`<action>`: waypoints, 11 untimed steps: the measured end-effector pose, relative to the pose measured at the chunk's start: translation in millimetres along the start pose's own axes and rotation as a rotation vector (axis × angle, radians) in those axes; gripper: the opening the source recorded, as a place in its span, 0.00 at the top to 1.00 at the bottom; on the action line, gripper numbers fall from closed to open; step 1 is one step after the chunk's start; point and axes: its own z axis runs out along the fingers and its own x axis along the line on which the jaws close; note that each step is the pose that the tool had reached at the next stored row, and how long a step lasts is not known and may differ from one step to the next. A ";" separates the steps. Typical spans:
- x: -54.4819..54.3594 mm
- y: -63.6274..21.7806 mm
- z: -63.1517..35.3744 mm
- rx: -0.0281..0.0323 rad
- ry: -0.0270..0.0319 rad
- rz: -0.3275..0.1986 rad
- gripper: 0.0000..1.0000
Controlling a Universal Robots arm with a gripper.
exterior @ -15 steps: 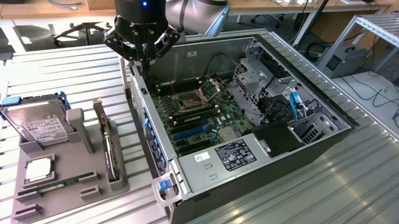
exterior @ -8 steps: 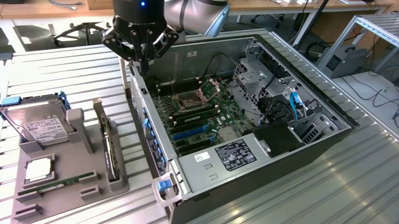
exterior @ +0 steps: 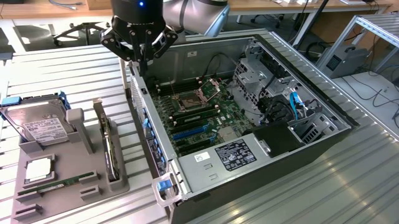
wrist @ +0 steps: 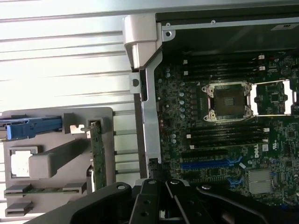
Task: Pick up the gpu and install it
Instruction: 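Reach for the gpu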
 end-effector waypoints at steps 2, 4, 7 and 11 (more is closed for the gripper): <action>0.6 -0.1 0.0 0.0001 0.0000 0.000 0.89; 1.4 -0.1 0.0 0.0002 0.0000 0.000 0.89; 2.3 -0.2 -0.1 0.0004 -0.0001 0.000 0.89; 3.8 -0.3 -0.1 0.0006 -0.0001 0.000 0.89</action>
